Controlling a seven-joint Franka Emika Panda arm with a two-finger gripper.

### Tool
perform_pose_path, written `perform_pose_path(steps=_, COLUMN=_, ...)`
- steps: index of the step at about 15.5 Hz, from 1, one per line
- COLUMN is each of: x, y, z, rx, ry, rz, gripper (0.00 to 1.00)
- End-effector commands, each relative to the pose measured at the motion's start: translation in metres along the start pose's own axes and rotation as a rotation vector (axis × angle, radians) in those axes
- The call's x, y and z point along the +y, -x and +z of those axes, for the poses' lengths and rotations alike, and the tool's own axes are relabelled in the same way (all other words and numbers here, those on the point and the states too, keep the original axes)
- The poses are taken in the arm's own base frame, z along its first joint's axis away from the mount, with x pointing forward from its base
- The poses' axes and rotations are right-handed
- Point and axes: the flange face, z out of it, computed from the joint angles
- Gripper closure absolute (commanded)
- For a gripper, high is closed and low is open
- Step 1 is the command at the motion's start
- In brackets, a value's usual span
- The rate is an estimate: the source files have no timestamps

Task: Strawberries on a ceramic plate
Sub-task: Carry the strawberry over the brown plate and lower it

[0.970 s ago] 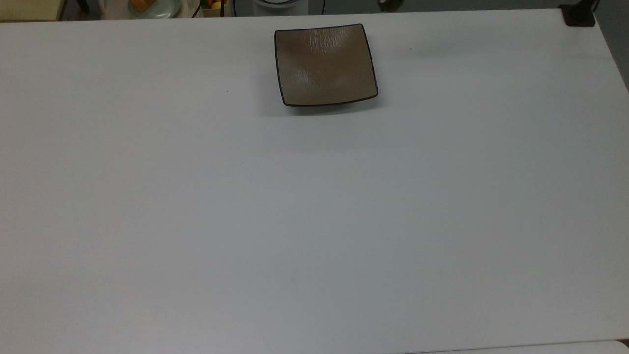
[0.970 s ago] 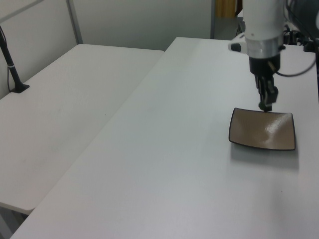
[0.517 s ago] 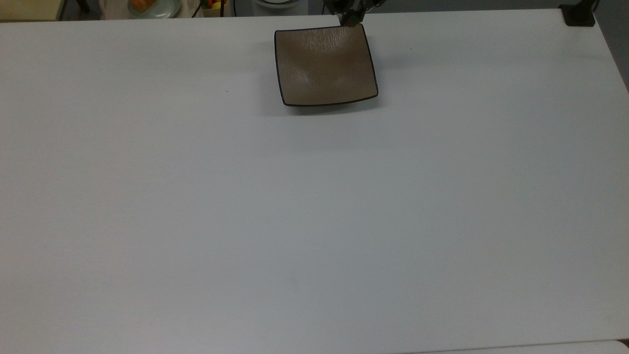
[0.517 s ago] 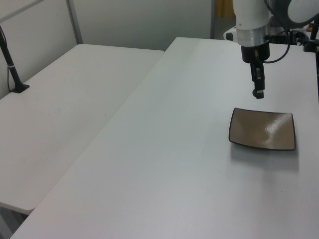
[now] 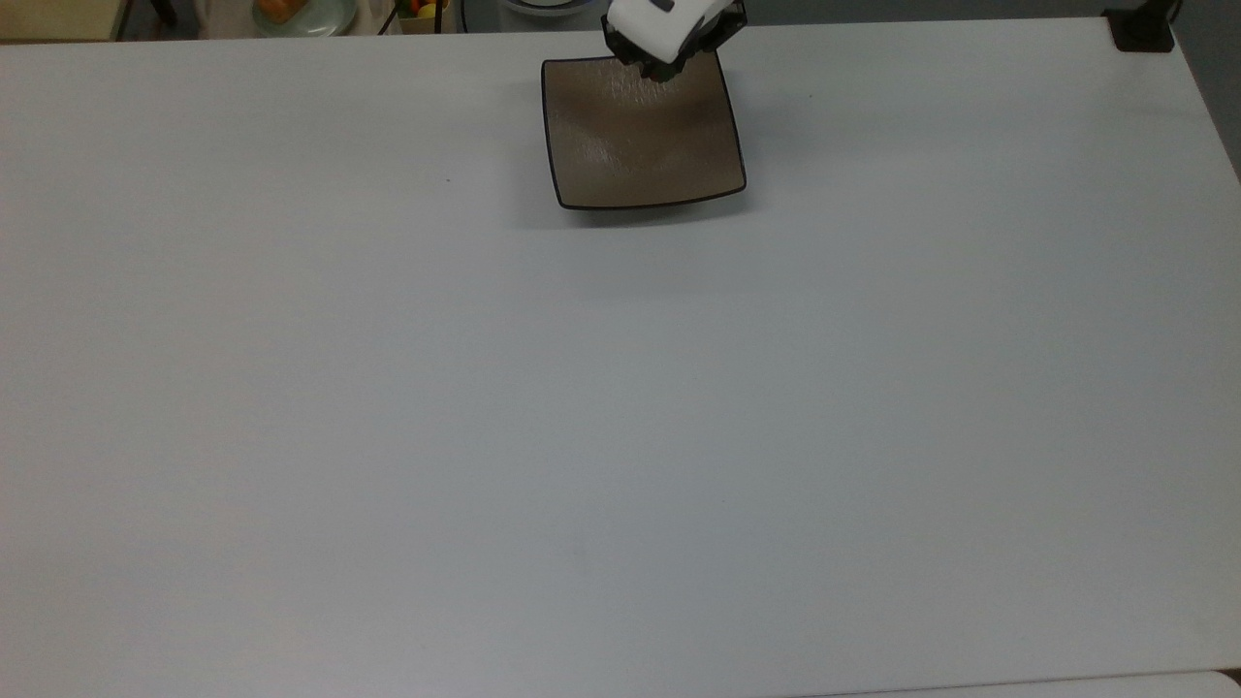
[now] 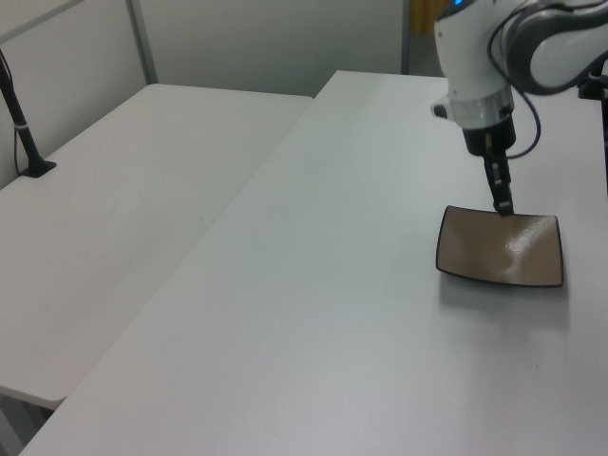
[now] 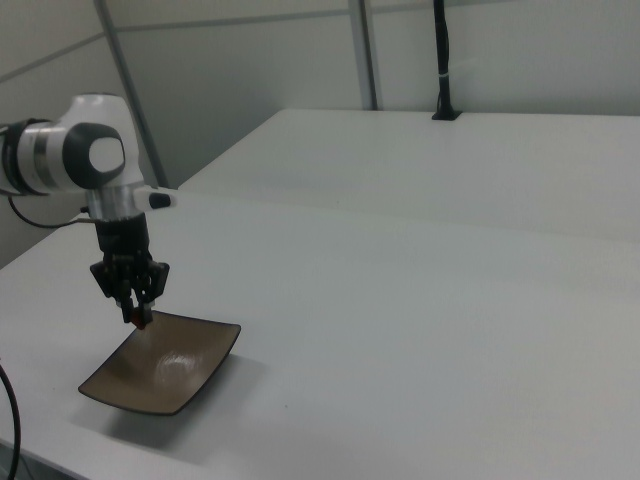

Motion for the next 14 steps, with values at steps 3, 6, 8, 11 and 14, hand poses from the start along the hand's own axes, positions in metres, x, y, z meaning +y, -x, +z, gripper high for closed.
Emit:
perform_pose_path(steps=3, x=0.015, y=-0.023, z=0.046, rx=0.0, ry=-0.032, rz=0.027, gripper=0.98)
perform_pose_path(steps=6, x=0.017, y=-0.027, z=0.072, rx=0.05, ry=-0.037, rz=0.035, gripper=0.98)
perform_pose_path(steps=8, x=0.015, y=-0.03, z=0.087, rx=0.032, ry=-0.036, rz=0.038, gripper=0.98)
perform_pose_path(steps=11, x=0.012, y=-0.031, z=0.089, rx=0.028, ry=-0.035, rz=0.036, gripper=0.77)
perform_pose_path(steps=14, x=0.012, y=-0.032, z=0.088, rx=0.031, ry=-0.035, rz=0.039, gripper=0.28)
